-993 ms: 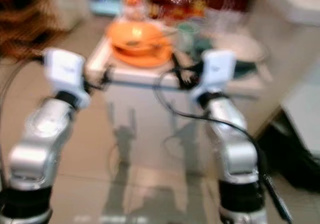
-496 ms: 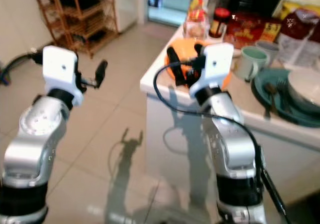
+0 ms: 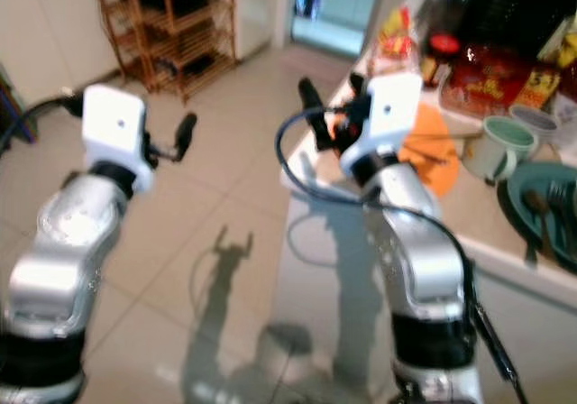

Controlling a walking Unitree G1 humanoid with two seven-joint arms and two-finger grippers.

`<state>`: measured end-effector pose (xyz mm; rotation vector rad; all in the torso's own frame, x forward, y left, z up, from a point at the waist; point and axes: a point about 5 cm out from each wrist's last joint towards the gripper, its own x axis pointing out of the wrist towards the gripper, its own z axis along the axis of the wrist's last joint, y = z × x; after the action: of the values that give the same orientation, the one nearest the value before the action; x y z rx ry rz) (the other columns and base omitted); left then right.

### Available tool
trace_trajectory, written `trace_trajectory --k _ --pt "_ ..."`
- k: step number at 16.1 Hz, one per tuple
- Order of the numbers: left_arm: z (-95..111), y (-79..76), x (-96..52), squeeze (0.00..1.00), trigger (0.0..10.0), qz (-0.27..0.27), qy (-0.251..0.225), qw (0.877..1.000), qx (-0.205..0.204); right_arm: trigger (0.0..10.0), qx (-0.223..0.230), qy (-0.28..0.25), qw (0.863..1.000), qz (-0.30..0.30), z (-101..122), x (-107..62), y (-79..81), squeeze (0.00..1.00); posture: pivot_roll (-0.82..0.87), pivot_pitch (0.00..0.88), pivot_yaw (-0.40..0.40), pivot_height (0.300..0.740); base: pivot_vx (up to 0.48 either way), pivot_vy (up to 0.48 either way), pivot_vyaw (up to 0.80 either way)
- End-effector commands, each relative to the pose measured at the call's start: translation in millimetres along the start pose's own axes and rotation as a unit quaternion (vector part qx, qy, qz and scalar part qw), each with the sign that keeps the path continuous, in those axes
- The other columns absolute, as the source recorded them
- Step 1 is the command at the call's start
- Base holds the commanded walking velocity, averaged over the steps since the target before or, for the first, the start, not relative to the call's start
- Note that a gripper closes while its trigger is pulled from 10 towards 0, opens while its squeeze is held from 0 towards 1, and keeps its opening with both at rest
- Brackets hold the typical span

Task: Setting the table

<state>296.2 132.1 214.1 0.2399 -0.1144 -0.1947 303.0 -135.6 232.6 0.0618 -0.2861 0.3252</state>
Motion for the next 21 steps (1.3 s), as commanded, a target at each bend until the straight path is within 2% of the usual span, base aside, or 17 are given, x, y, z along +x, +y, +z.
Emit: trace_trajectory --k 1,3,9,12,14,16,18,19,20,21 --pt "0 3.8 -0.3 0.0 10.0 0.008 0.0 1.0 0.014 10.0 -0.009 -0.001 1.0 0.005 3 0.1 0.5 0.0 0.05 0.0 -0.051 0.74 0.0 0.0 0.0" --pt "2 4.7 2.0 0.0 10.0 0.003 -0.001 1.0 0.031 10.0 -0.014 0.001 1.0 -0.005 2 -1.2 -1.0 0.0 0.05 0.0 -0.041 0.74 0.0 -0.24 0.21" --pt "6 6.0 12.9 0.0 10.0 -0.014 -0.005 0.999 0.042 10.0 -0.014 -0.005 0.999 -0.043 5 -4.0 -9.3 0.0 0.04 0.008 0.015 0.74 0.0 -0.48 0.47" --pt "6 5.6 15.1 0.0 10.0 -0.022 -0.003 0.999 0.05 10.0 0.0 0.026 0.998 -0.064 0 -4.9 -13.4 0.0 0.03 0.014 0.024 0.74 0.0 -0.412 0.16" --pt "4 5.0 14.8 0.0 10.0 -0.025 0.0 0.999 0.043 10.0 0.01 0.04 0.997 -0.069 9 2.0 -14.2 0.0 0.03 0.017 0.015 0.74 0.0 0.0 0.0" --pt "7 1.0 11.4 0.0 10.0 -0.044 -0.013 0.998 0.05 10.0 0.013 0.057 0.998 -0.027 27 11.4 -10.8 0.0 0.03 0.02 -0.002 0.74 0.0 0.0 0.0" --pt "7 1.6 8.4 0.0 10.0 -0.043 -0.015 0.998 0.047 10.0 0.011 0.089 0.996 -0.012 38 18.4 -16.3 0.0 0.03 0.019 -0.02 0.74 0.0 0.0 0.0" --pt "7 3.8 6.1 0.0 10.0 -0.041 -0.014 0.998 0.045 10.0 0.005 0.104 0.995 -0.013 48 23.6 -23.2 0.24 0.03 0.024 -0.032 0.74 0.0 0.0 0.0" --pt "7 4.8 4.2 0.0 10.0 -0.042 -0.013 0.998 0.045 10.0 0.003 0.105 0.994 -0.016 54 25.2 -26.3 1.0 0.03 0.03 -0.038 0.74 0.0 0.0 0.0" --pt "7 5.9 2.2 0.0 10.0 -0.043 -0.014 0.998 0.047 10.0 0.01 0.099 0.995 -0.018 61 26.7 -30.1 1.0 0.03 0.037 -0.043 0.74 0.0 0.0 0.0"
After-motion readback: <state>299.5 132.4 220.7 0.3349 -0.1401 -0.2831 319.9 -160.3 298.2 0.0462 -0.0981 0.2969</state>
